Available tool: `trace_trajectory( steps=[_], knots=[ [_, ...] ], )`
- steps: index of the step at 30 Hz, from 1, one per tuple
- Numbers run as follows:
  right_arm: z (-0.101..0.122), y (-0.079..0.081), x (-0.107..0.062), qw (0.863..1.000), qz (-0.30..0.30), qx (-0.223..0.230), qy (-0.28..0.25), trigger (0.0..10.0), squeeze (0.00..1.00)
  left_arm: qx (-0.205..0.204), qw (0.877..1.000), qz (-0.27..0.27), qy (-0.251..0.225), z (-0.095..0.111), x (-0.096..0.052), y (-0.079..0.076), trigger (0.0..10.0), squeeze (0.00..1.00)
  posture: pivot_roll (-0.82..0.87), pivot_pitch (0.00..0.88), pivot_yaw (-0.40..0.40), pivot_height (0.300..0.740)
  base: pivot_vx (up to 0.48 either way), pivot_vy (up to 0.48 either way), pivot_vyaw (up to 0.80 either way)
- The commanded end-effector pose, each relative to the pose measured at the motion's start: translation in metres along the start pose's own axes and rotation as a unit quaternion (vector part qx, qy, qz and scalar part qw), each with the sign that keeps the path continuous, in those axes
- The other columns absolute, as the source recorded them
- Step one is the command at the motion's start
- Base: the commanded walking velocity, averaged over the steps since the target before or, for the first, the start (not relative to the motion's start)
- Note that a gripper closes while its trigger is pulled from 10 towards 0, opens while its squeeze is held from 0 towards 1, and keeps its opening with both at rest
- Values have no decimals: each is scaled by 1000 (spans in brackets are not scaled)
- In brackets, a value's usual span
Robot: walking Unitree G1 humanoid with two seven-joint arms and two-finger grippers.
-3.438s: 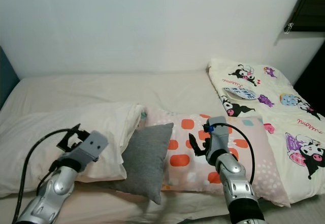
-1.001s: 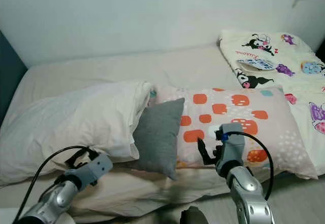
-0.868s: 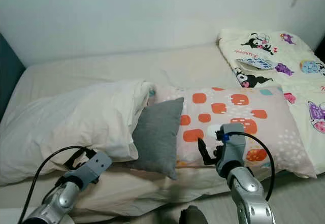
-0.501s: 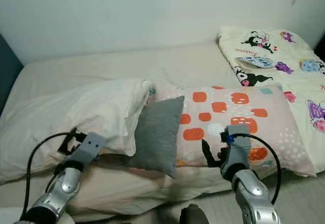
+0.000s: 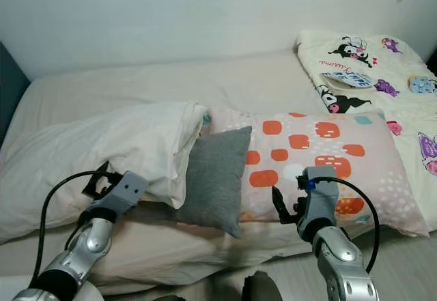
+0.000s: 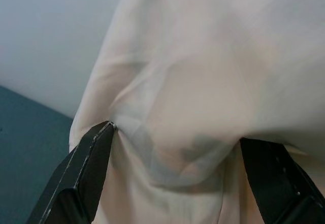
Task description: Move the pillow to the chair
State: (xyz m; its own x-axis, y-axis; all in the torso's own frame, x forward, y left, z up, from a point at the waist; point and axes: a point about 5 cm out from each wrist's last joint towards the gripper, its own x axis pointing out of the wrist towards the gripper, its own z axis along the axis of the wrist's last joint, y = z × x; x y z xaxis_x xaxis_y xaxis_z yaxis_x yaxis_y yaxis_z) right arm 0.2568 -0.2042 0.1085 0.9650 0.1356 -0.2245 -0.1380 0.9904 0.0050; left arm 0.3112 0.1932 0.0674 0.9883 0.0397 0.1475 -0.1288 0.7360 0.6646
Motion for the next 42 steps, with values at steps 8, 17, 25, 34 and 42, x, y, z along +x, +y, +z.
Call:
trace_trajectory(
  steps=[8, 17, 25, 34, 42],
  knots=[
    [1, 1, -2, 1000, 7, -1, 2, 10000, 0, -78, 997, -7, 13, 13, 15, -7, 0, 0, -118, 190, -2, 661, 0, 0, 0],
    [3, 1, 0, 1000, 5, -4, 0, 10000, 0, -76, 997, -24, 13, 18, 21, -12, 0, 0, -130, 180, 2, 661, 0, 0, 0],
    [4, 1, 2, 1000, 7, -6, -1, 10000, 0, -85, 996, -27, 20, 16, 23, -11, 0, 0, -131, 174, -3, 661, 0, 0, 0],
    [4, 3, 6, 1000, 12, -6, -5, 10000, 0, -104, 994, -22, 28, 13, 24, -6, 0, 0, -122, 148, -2, 661, 0, 0, 0],
    [11, 9, 17, 999, 39, 3, -28, 10000, 0, -165, 985, 57, 2, 20, 40, 33, 0, 0, -85, 100, -4, 671, 0, 0, 0]
  ],
)
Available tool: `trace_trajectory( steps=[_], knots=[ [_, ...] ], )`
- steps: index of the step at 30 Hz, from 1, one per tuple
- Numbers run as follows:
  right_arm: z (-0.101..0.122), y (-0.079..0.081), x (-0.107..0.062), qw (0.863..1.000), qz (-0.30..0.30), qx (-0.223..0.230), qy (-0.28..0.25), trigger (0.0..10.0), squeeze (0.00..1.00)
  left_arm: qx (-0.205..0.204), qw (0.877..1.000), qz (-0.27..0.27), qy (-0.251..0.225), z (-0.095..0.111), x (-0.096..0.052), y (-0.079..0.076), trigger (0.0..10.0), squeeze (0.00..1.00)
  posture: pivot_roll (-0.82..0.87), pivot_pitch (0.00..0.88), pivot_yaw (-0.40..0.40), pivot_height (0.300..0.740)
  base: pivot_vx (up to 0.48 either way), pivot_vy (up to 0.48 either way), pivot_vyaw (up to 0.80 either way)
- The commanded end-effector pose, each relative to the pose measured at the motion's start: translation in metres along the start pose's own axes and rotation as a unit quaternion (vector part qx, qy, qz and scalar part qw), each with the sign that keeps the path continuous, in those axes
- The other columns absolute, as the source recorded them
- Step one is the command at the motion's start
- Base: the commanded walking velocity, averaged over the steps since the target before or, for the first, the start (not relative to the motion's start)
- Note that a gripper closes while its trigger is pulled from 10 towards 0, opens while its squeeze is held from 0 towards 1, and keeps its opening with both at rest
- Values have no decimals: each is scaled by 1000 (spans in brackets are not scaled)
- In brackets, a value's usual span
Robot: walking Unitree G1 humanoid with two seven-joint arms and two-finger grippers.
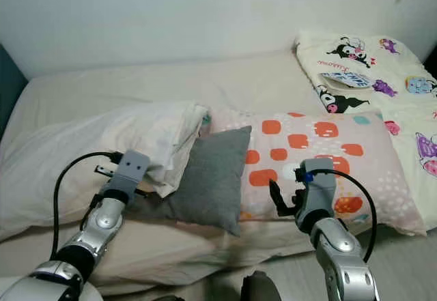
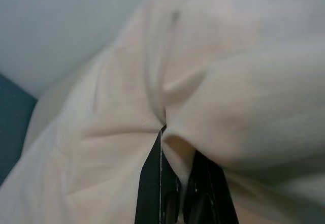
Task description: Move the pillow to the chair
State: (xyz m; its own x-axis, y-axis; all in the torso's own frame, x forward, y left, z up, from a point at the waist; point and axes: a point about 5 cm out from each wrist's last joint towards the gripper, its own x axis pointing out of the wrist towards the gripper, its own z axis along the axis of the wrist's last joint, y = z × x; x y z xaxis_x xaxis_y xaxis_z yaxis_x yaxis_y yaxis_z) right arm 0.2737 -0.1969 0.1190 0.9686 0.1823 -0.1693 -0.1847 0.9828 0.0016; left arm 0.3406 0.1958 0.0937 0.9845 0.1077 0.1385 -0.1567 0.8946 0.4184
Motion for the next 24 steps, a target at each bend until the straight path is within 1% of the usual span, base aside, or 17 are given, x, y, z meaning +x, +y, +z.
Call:
trace_trajectory(
  steps=[1, 2, 3, 4, 5, 6, 7, 8, 9, 10, 12, 13, 16, 20, 21, 22, 24],
  knots=[
    [-3, 4, 2, 1000, 16, 9, 0, 10000, 0, -22, 999, 28, -24, 10, 7, 14, 0, 0, -85, 100, -4, 671, 0, 0, 0],
    [0, 9, 9, 1000, 29, 10, -7, 10000, 0, -42, 996, 54, -57, 24, 14, 31, 0, 0, -58, 74, -9, 676, 0, 0, 0],
    [0, 9, 9, 1000, 29, 10, -7, 10000, 0, -42, 996, 54, -57, 24, 14, 31, 0, 0, -58, 74, -9, 676, 0, 0, 0],
    [2, 13, 14, 999, 37, 11, -11, 10000, 0, -57, 992, 75, -88, 37, 17, 45, 0, 0, -47, 64, -11, 681, 0, 0, 0],
    [2, 13, 14, 999, 37, 11, -11, 10000, 0, -57, 992, 75, -88, 37, 17, 45, 0, 0, -47, 64, -11, 681, 0, 0, 0],
    [3, 16, 21, 999, 44, 12, -15, 10000, 0, -72, 986, 92, -117, 49, 18, 59, 0, 0, -26, 43, -17, 686, 0, 0, 0],
    [3, 16, 21, 999, 44, 12, -15, 10000, 0, -72, 986, 92, -117, 49, 18, 59, 0, 0, -26, 43, -17, 686, 0, 0, 0],
    [6, 21, 29, 998, 53, 15, -22, 10000, 0, -93, 979, 108, -148, 65, 16, 73, 0, 0, 2, 7, -23, 691, 0, 0, 0],
    [6, 21, 29, 998, 53, 15, -22, 10000, 0, -93, 979, 108, -148, 65, 16, 73, 0, 0, 2, 7, -23, 691, 0, 0, 0],
    [8, 25, 36, 998, 60, 17, -27, 10000, 0, -114, 972, 117, -170, 78, 12, 82, 0, 0, 20, 0, -26, 696, 0, 0, 0],
    [8, 25, 36, 998, 60, 17, -27, 10000, 0, -114, 972, 117, -170, 78, 12, 82, 0, 0, 20, 0, -26, 696, 0, 0, 0],
    [10, 29, 42, 997, 67, 18, -31, 10000, 0, -128, 966, 119, -188, 90, 8, 87, 0, 0, 28, 0, -28, 701, 0, 0, 0],
    [11, 33, 48, 997, 72, 20, -34, 10000, 0, -150, 960, 119, -202, 100, 5, 91, 0, 0, 52, 0, -33, 706, 0, 0, 0],
    [11, 41, 60, 995, 88, 20, -42, 10000, 0, -229, 943, 128, -205, 118, -2, 101, 0, 0, 69, 0, -37, 726, 0, 0, 0],
    [11, 41, 60, 995, 88, 20, -42, 10000, 0, -229, 943, 128, -205, 118, -2, 101, 0, 0, 69, 0, -37, 726, 0, 0, 0],
    [11, 42, 62, 995, 91, 19, -43, 10000, 0, -232, 942, 127, -205, 122, -4, 102, 824, 0, 71, 0, -36, 731, 0, 0, 0],
    [11, 43, 64, 995, 92, 18, -43, 10000, 0, -232, 943, 125, -205, 124, -6, 103, 824, 0, 72, 0, -35, 736, 0, 0, 0]
  ],
)
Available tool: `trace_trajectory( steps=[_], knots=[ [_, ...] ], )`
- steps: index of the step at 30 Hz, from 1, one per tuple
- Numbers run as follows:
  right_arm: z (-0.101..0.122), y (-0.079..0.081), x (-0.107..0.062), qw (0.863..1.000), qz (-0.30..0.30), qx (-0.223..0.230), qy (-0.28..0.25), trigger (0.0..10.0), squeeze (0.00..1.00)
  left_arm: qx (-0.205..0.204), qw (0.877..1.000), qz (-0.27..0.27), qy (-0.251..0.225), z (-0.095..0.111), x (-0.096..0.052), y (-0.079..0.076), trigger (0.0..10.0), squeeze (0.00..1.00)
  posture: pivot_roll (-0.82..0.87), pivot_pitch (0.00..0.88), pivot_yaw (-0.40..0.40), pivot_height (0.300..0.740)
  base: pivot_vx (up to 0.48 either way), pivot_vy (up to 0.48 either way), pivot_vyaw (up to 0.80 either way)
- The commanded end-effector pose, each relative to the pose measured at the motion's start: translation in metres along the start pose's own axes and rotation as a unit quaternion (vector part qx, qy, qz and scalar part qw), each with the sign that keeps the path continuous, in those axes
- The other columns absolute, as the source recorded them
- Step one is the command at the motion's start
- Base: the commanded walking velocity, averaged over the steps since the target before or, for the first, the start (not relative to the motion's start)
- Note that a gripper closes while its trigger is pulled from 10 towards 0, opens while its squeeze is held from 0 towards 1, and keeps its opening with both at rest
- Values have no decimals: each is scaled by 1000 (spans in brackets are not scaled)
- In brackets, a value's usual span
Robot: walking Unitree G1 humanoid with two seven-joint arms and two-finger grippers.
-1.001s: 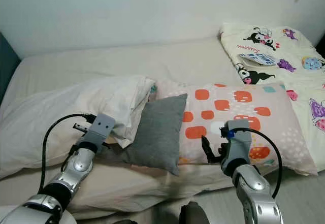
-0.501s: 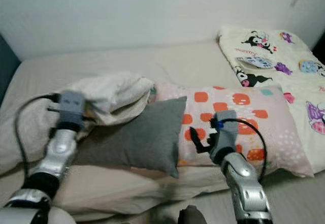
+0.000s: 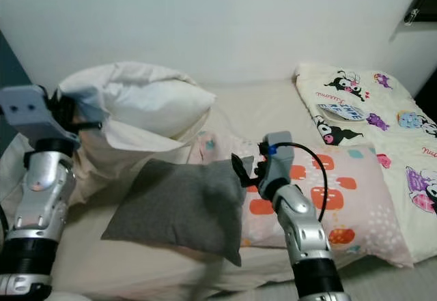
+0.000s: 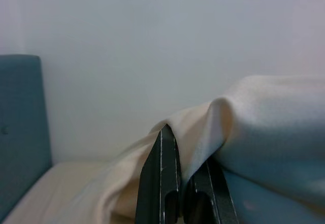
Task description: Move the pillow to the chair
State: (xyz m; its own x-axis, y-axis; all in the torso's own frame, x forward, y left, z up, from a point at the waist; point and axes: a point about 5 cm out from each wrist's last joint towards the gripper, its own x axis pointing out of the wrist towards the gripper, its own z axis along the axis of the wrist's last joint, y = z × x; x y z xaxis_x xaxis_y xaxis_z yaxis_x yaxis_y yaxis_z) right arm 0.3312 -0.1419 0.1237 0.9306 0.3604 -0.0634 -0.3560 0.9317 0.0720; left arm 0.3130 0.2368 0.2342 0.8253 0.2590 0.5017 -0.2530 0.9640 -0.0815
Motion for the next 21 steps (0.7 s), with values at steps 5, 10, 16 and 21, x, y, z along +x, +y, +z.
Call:
trace_trajectory(
  steps=[5, 10, 16, 21],
  knots=[
    [-5, 0, 4, 1000, 6, -8, 2, 10000, 0, -6, 1000, -19, -22, 24, -4, -6, 10000, 0, 87, 0, -35, 740, 0, 0, 0],
    [-5, 0, 7, 1000, 9, -10, 0, 10000, 0, -3, 1000, -24, 4, 22, -16, -10, 10000, 0, 93, 0, -37, 740, 0, 0, 0],
    [-2, -1, 8, 1000, 14, 1, -26, 10000, 0, -7, 1000, -14, 14, 26, -22, -10, 10000, 0, 98, 0, -40, 740, 0, 0, 0],
    [0, 1, 7, 998, 32, -13, -48, 10000, 0, 1, 1000, 12, 5, 40, -18, -5, 10000, 0, 106, 0, -46, 740, 0, 0, 0]
  ],
)
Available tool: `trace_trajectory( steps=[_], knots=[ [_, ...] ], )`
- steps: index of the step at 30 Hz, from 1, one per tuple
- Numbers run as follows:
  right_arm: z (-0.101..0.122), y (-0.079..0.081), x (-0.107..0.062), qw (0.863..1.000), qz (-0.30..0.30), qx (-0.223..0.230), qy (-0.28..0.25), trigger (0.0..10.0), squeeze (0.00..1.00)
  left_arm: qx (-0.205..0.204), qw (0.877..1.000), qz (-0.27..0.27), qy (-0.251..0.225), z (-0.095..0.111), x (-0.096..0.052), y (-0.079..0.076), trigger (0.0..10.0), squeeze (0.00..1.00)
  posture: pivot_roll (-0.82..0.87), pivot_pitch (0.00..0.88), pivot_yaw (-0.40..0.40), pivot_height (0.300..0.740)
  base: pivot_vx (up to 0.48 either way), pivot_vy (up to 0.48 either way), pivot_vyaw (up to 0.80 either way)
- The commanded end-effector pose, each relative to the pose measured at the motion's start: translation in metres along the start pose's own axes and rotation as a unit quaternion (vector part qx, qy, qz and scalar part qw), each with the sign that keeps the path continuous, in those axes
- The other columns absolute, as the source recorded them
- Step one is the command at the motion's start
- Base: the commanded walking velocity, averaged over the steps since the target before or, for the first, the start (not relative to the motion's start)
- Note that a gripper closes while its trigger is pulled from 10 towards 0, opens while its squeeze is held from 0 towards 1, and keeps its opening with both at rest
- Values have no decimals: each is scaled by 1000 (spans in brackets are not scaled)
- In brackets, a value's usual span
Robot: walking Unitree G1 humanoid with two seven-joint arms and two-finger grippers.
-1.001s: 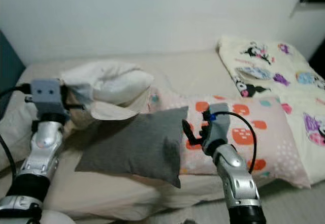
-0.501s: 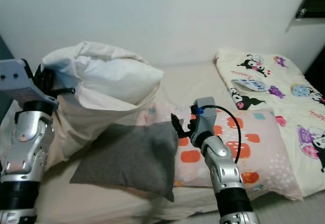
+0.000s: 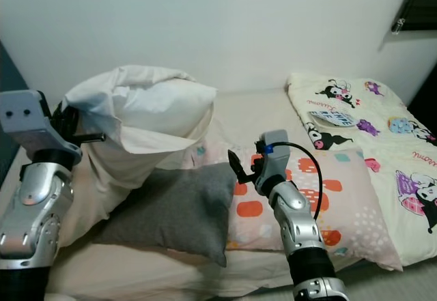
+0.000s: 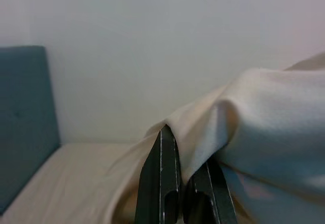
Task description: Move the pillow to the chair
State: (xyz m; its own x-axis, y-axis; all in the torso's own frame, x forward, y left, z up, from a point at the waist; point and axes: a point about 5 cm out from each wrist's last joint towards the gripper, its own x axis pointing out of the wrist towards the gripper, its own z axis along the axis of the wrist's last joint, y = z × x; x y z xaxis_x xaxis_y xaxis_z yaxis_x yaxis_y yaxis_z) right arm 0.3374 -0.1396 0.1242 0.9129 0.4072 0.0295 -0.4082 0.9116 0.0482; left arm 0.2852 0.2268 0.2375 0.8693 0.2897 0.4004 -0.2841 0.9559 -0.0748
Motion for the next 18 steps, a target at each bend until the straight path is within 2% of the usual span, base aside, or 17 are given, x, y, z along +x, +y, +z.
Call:
trace_trajectory(
  steps=[1, 5, 7, 9, 18],
  knots=[
    [-1, 1, 1, 1000, 4, 0, -3, 10000, 0, -10, 999, -1, -51, 23, 4, -2, 10000, 0, 106, 0, -46, 740, 0, 0, 0],
    [2, 5, 2, 1000, 24, -11, -17, 10000, 0, 6, 999, 18, -47, 24, 4, 5, 10000, 0, 109, 0, -43, 740, 0, 0, 775],
    [7, 7, 3, 998, 42, -15, -33, 10000, 0, 40, 997, 39, -49, 23, -2, 9, 10000, 0, 120, 0, -52, 740, 0, 0, 775],
    [10, 7, 4, 998, 47, -16, -39, 10000, 0, 55, 996, 45, -52, 22, -4, 9, 10000, 0, 120, 0, -53, 740, 0, 0, 775],
    [38, 1, 12, 994, 61, -23, -83, 10000, 0, 75, 995, 52, -36, 16, -11, 3, 10000, 0, 124, 0, -56, 740, 0, 0, 774]
  ],
)
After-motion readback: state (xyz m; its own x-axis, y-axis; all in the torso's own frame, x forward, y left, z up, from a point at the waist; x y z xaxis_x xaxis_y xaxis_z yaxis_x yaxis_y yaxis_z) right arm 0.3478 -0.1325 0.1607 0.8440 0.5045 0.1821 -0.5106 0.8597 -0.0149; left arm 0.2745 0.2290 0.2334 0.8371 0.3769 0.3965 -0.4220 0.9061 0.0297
